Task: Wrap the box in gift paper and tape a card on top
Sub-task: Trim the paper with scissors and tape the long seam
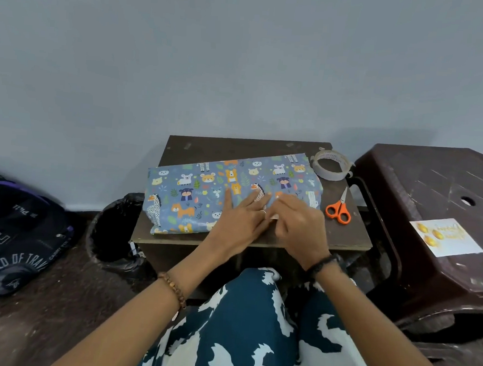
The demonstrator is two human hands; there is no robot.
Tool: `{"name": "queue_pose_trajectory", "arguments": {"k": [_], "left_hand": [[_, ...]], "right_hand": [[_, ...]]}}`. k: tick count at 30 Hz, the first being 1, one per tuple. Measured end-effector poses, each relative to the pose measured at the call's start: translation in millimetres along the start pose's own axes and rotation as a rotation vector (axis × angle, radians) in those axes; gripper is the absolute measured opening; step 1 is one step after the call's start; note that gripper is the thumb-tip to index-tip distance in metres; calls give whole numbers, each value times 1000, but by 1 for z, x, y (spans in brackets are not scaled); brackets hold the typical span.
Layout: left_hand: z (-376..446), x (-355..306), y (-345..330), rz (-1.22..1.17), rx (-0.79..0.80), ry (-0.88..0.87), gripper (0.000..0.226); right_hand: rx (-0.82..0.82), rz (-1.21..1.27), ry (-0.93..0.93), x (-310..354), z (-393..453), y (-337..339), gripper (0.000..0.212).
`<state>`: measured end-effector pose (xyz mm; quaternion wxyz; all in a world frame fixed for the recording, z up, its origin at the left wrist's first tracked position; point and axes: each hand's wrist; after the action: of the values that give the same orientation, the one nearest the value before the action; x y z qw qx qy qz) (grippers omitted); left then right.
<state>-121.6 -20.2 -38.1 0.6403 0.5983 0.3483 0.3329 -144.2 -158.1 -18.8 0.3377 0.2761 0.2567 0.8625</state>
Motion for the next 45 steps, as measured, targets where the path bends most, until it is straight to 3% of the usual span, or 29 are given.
{"name": "queue_pose_trajectory", "arguments": {"k": [4, 7, 9, 11, 13, 14, 16, 18, 21, 23, 28, 35, 39, 42, 45], "left_hand": [[0, 1, -8, 120, -43, -15, 49], [-6, 7, 2, 116, -20, -88, 74], [-12, 19, 11, -195, -74, -3, 70], [-15, 33, 21, -603, -292, 209, 57], [-6, 47, 29, -645, -522, 373, 49], [4, 53, 30, -560, -542, 416, 44], [26, 63, 25, -355, -407, 388, 36], [41, 66, 11, -143, -203, 354, 44], [41, 64, -10, 21, -150, 489, 48], [35, 65, -12, 28, -176, 572, 51], [11, 84, -6, -9, -71, 737, 60], [-16, 101, -3, -293, -127, 836, 61], [-15, 98, -3, -15, -73, 989, 58], [4, 90, 7, 213, -75, 865, 57], [27, 75, 4, 169, -68, 589, 52]], "right_hand": [[246, 82, -185, -7, 49, -23, 29], [486, 161, -253, -31, 75, -50, 40], [648, 167, -267, -47, 81, -64, 41], [714, 153, -270, -56, 76, -74, 42], [662, 69, -228, -57, 65, -78, 44], [640, 9, -203, -56, 62, -78, 46], [660, -86, -186, -53, 59, -80, 51], [703, -106, -199, -52, 60, -81, 54], [711, -83, -219, -55, 61, -82, 55], [669, -104, -280, -59, 61, -81, 61], [573, -177, -510, -68, 58, -74, 84], [592, -229, -551, -62, 59, -71, 88], [611, -250, -546, -60, 59, -71, 88], [624, -261, -545, -60, 59, -70, 88], [639, -273, -542, -59, 60, -70, 88]]}}
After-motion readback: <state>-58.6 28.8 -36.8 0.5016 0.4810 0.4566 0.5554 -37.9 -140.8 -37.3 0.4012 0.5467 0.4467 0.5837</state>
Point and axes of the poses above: each hand's wrist, its own z-axis towards the middle knuckle, its own y-axis out of the back of the hand, x = y × z, and after that the axes turned 9 degrees about z, right-handed
